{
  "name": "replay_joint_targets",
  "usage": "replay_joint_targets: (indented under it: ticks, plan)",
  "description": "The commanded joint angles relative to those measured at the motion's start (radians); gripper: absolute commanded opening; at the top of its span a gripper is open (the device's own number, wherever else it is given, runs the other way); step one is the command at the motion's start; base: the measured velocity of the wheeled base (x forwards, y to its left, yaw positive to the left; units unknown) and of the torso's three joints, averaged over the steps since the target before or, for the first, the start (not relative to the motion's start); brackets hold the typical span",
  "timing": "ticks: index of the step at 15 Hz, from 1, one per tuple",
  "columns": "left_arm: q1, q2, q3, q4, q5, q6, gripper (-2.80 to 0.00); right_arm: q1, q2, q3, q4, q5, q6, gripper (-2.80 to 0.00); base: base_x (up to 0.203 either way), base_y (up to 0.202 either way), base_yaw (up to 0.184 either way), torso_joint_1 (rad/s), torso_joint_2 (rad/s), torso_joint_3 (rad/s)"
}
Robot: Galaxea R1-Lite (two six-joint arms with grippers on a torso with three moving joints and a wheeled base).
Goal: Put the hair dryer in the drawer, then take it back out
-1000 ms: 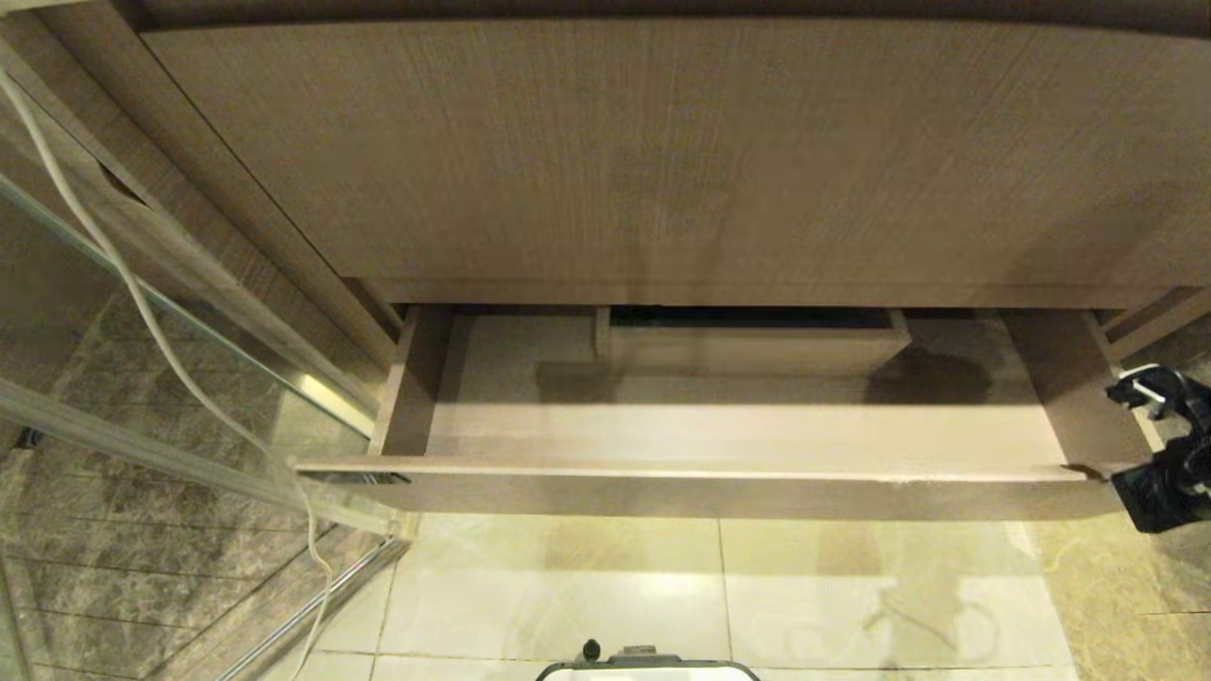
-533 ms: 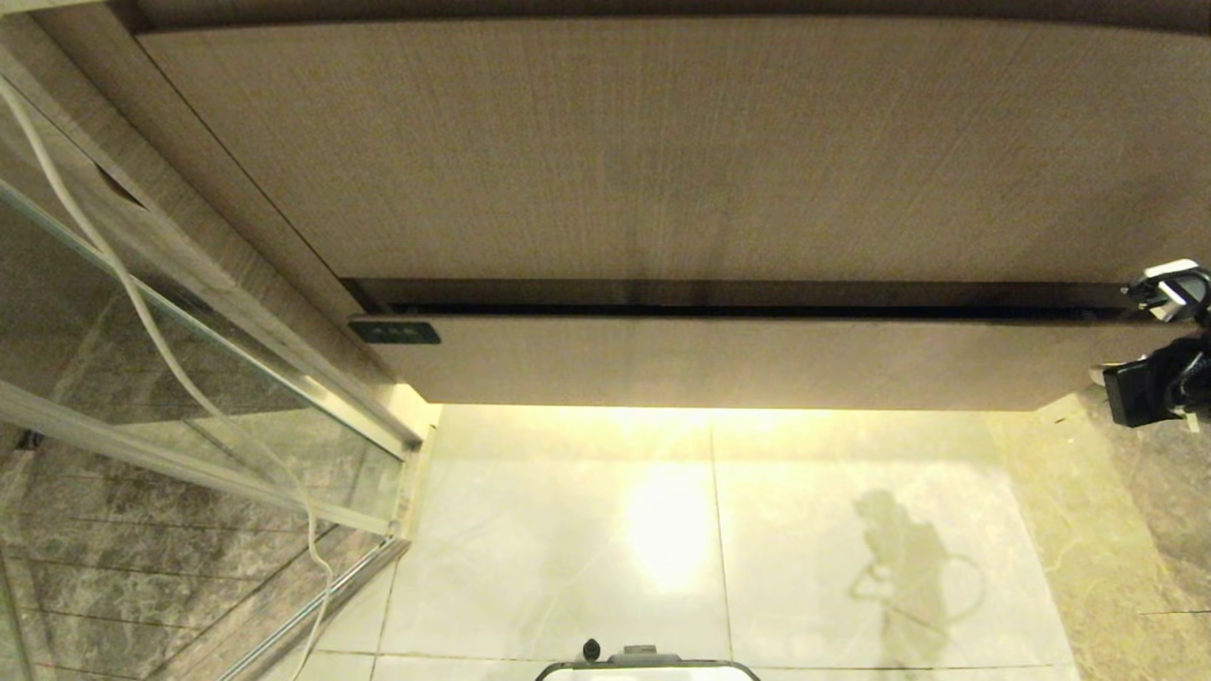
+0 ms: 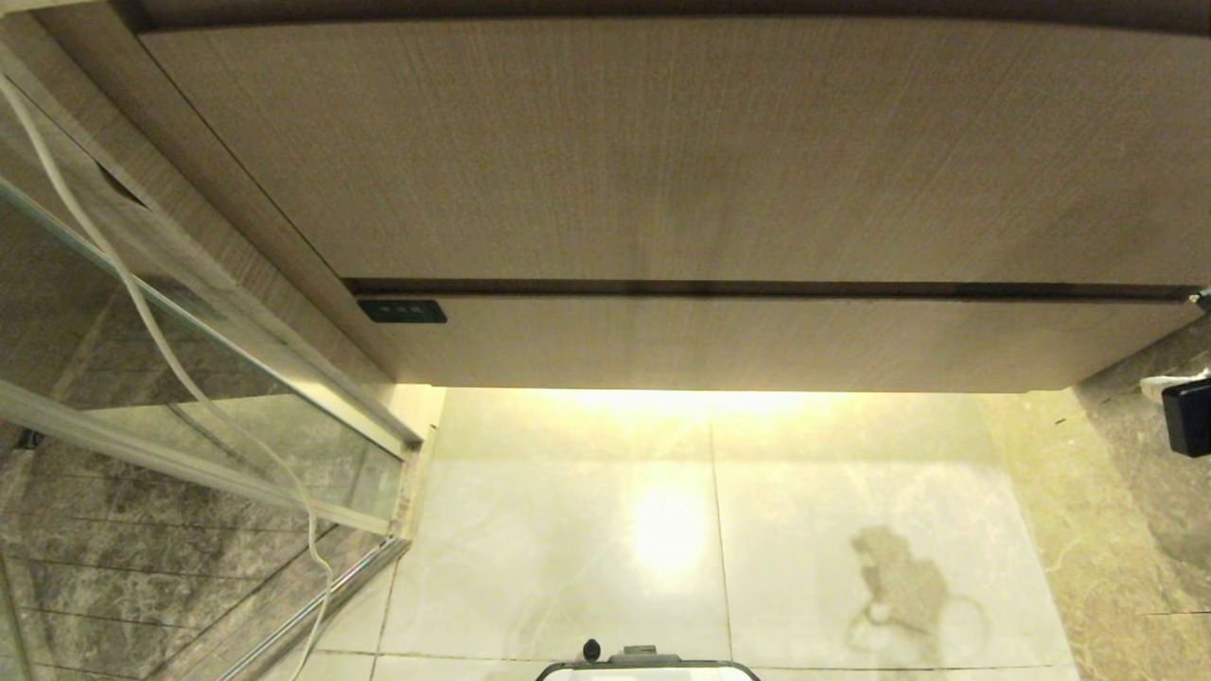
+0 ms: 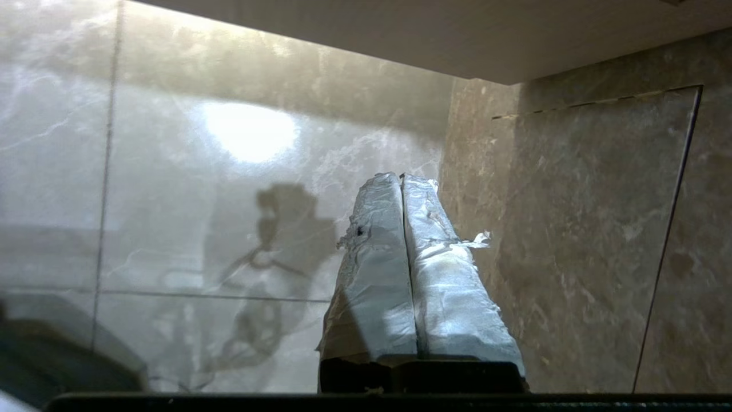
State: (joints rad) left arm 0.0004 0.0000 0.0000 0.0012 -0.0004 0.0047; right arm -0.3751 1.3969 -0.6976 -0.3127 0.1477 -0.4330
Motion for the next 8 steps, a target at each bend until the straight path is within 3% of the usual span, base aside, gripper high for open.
replay_joint_targets:
  ticks: [1,3,6,8]
  plan:
    - [0.0,0.0,0.001,0.0,0.0,0.0,-2.8,0.0,-0.12,0.039,0.029,0.003,-0.001,-2.8,0.0,0.0,0.0,0.0,0.0,0.0]
    - [0.0,-0.001,0.001,0.0,0.0,0.0,-2.8,0.017,-0.193,0.081,0.095,0.003,0.048,-2.8,0.0,0.0,0.0,0.0,0.0,0.0]
    - [0.0,0.0,0.0,0.0,0.0,0.0,-2.8,0.079,-0.479,0.184,0.21,-0.013,0.175,-2.8,0.0,0.0,0.0,0.0,0.0,0.0]
    - [0.0,0.0,0.0,0.0,0.0,0.0,-2.8,0.173,-0.692,0.315,0.235,-0.1,0.247,-2.8,0.0,0.0,0.0,0.0,0.0,0.0]
